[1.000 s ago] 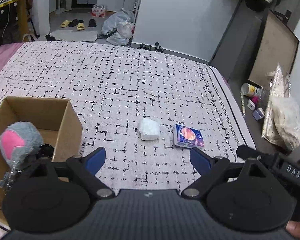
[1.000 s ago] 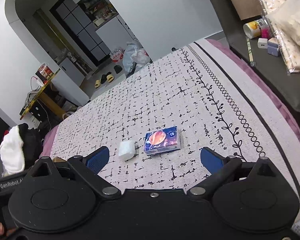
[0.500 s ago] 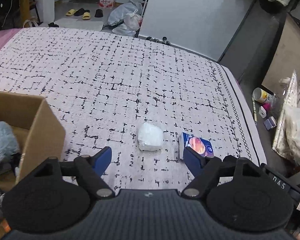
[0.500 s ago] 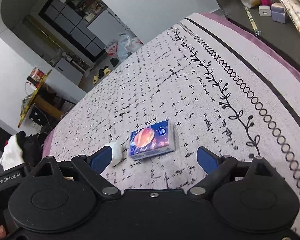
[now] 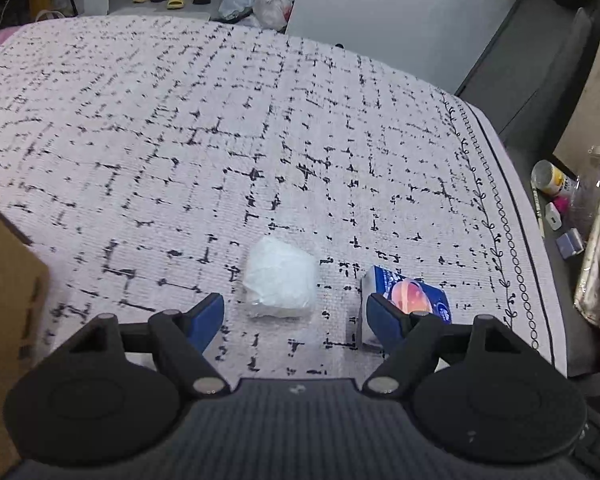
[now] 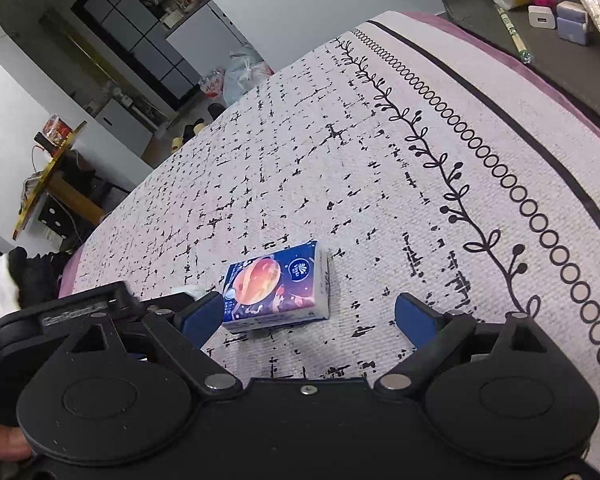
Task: Organize soft objects
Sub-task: 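Close the left tool on the white packet while the right tool grasps the blue tissue pack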
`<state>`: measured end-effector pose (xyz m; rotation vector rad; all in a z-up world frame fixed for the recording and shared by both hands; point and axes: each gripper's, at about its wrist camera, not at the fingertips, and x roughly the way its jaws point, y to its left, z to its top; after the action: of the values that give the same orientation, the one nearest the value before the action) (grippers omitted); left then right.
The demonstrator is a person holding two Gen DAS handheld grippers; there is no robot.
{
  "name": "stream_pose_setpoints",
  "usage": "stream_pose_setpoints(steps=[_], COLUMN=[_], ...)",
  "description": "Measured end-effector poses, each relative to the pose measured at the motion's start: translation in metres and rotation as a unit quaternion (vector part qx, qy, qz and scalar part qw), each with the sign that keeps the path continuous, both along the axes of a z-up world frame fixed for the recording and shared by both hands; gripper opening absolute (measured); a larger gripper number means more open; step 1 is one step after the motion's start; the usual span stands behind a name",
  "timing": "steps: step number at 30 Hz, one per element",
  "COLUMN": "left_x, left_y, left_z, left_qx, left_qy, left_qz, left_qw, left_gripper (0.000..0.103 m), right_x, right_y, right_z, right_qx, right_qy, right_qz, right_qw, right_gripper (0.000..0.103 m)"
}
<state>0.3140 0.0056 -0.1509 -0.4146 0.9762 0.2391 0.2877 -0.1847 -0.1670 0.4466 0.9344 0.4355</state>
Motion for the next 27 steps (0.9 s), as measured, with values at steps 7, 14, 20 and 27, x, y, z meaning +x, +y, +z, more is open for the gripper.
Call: stream_pose_setpoints(steps=[7, 14, 20, 27], left_x=[0.007, -0.006, -0.019, -0.032], left_y=[0.004, 0.012, 0.019, 0.022], left_z=[-0.015, -0.006, 0.003, 0.012], left_qx=[0.005, 0.015, 0.011, 0.015], left_qy=[0.013, 0.002, -0.002, 0.003], left_qz=[0.012, 0.030, 0.039, 0.041], left_qw=[0.9998, 0.9994, 0.9992, 0.9990], left_gripper=[0.040, 0.039, 0.039, 0.039], right_x=[0.001, 0.002, 0.004, 0.005], right_y=[0.014, 0.025, 0.041, 0.054], right_z=[0.000, 0.000, 0.001, -0.002], right_qx=[-0.024, -0.040, -0.060, -0.098], right_qy=[-0.019, -0.029, -0.040, -0.054], right_qz=[0.022, 0.033, 0.044, 0.047], right_qw=[0.999, 0.998, 0.996, 0.993], right_gripper=[0.093, 0.094, 0.100, 0.102])
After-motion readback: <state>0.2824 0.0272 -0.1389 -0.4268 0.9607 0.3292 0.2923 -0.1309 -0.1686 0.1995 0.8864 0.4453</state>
